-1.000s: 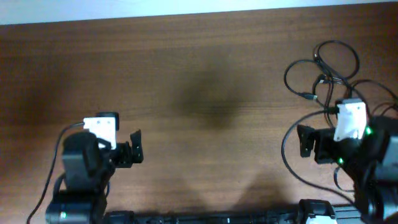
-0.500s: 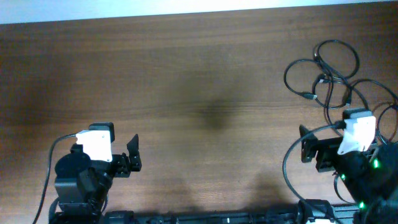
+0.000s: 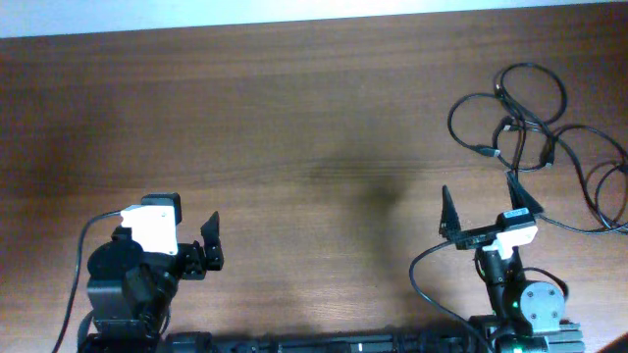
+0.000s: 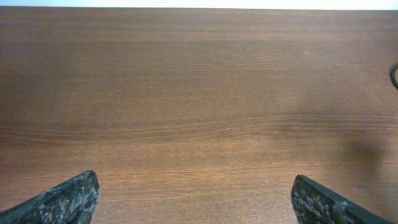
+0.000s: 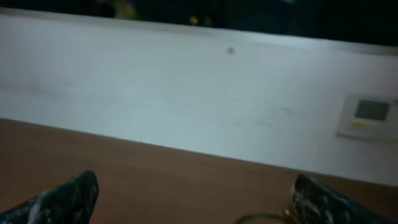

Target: Untangle cables

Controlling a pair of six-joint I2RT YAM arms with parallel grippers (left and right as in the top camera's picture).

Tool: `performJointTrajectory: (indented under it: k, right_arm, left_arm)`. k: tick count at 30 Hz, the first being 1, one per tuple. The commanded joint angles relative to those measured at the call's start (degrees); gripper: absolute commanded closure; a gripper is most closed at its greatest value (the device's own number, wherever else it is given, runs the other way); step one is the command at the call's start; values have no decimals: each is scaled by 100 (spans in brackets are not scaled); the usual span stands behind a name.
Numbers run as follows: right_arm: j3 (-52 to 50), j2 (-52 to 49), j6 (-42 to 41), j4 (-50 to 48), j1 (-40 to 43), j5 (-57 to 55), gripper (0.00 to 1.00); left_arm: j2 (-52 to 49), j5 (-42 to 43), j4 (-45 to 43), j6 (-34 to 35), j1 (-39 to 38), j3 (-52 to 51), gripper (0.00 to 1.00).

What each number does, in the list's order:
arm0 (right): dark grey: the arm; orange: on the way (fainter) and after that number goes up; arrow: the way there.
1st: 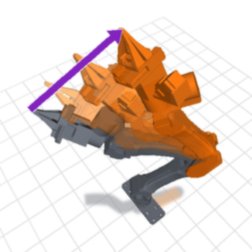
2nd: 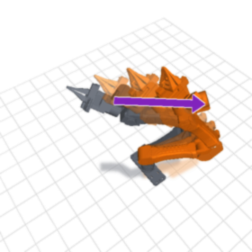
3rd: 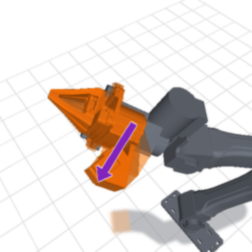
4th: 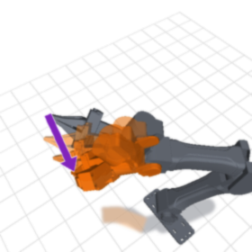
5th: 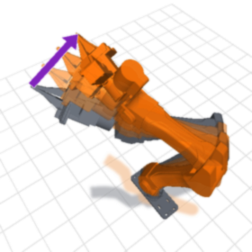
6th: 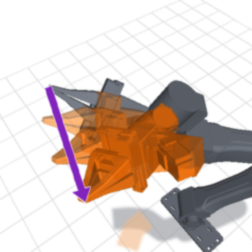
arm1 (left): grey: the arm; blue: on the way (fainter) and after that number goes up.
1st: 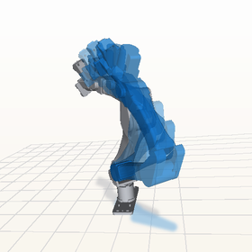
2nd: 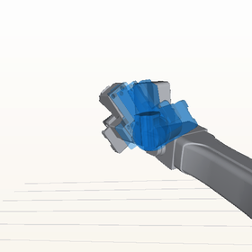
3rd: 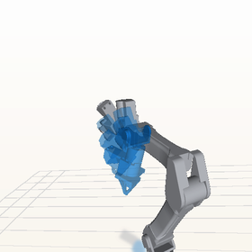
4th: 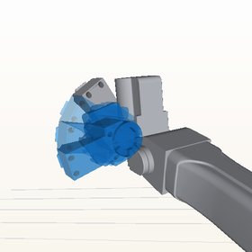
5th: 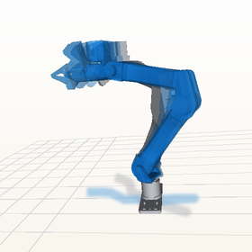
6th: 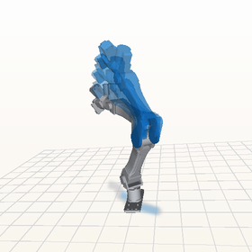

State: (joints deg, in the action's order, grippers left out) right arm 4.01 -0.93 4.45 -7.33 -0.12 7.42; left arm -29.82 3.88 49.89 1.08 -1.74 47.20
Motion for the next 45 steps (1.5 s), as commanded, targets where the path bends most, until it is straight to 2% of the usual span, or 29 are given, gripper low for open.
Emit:
performJointTrajectory:
  k: [1, 3, 18, 21, 23, 26, 28, 30, 32, 34, 37, 45]
  right_arm:
    - [-369, 74, -42, 450, -179, -647, 1]
    - [-369, 74, -48, 1161, -175, -402, 2]
    - [-369, 61, -42, 1161, -175, -407, 2]
    - [-369, 61, -42, 1161, -175, -407, 1]
    - [-369, 61, -42, 1161, -175, -407, 2]
    - [-369, 61, -42, 1161, -175, -407, 1]
    - [-369, 61, -39, 1161, -175, -407, 2]
    - [-369, 61, -42, 1161, -175, -407, 1]
    - [-369, 61, -42, 1161, -175, -407, 1]
    - [-369, 61, -42, 1161, -175, -407, 1]
    - [-369, 61, -42, 1161, -175, -407, 1]
    - [-369, 61, -42, 1161, -175, -407, 1]
  left_arm:
    - [17, 35, -11, -70, 4, -28, 1]
    - [17, 35, -11, -70, 4, -28, 1]
    - [20, 35, -2, -70, 2, -28, 1]
    - [505, 17, 9, -70, -175, -398, 1]
    - [1287, 133, -1121, -63, -299, -1637, 1]
    - [2111, 232, -2931, -24, -424, -2966, 1]
    - [2450, 229, -4107, -26, -424, -3600, 1]
    - [2822, 229, -5661, -28, -424, -4315, 1]
    - [2953, 96, -6432, -28, -426, -4684, 1]
    - [2955, 50, -6129, -208, -426, -4669, 1]
    - [2955, -68, -4548, -199, -562, -4671, 1]
    - [2949, -50, -4548, -201, -610, -4669, 1]
